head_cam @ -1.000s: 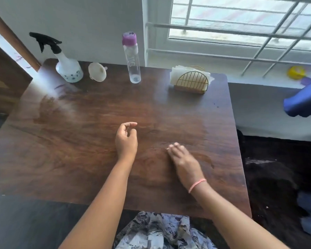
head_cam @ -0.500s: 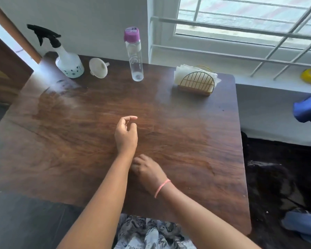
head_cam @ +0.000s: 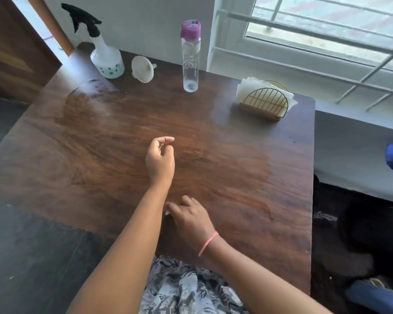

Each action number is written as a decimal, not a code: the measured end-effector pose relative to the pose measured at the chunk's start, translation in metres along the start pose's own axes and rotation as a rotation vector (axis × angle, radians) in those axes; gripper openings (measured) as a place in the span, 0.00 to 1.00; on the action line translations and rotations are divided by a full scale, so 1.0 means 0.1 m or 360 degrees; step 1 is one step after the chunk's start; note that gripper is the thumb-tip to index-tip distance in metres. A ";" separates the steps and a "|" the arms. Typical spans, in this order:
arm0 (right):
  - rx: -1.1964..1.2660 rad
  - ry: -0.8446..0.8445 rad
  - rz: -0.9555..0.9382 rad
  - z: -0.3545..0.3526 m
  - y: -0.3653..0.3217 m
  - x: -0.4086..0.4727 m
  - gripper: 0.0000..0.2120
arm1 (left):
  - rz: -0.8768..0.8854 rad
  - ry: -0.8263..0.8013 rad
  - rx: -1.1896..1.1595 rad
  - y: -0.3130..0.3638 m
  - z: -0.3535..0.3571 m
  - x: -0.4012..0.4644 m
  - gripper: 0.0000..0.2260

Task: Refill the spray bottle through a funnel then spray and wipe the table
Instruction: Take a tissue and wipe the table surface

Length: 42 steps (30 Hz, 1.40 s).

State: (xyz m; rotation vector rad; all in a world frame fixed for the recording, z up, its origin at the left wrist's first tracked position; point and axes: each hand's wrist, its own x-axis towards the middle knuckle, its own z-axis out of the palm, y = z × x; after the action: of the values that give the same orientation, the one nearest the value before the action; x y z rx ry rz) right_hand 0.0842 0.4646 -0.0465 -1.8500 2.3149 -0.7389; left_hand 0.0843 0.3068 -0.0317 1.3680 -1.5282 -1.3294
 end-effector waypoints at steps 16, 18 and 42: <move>-0.0075 0.0010 0.0096 -0.29 0.30 -0.49 0.06 | 0.0141 -0.0193 0.0072 -0.01 0.41 -0.40 0.13; -0.0072 -0.0029 0.0006 -0.35 0.34 -0.55 0.08 | 0.0209 -0.0216 0.0063 -0.02 0.44 -0.46 0.14; -0.0019 0.0019 0.0465 -1.00 1.46 -1.11 0.06 | 0.0121 0.0174 -0.0063 0.45 0.58 -1.28 0.13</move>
State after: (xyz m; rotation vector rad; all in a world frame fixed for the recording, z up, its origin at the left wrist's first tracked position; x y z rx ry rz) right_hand -0.0533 0.6217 -0.0451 -1.4656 2.5242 -0.6976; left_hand 0.0450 0.4415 0.0149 1.3228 -1.4585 -1.2122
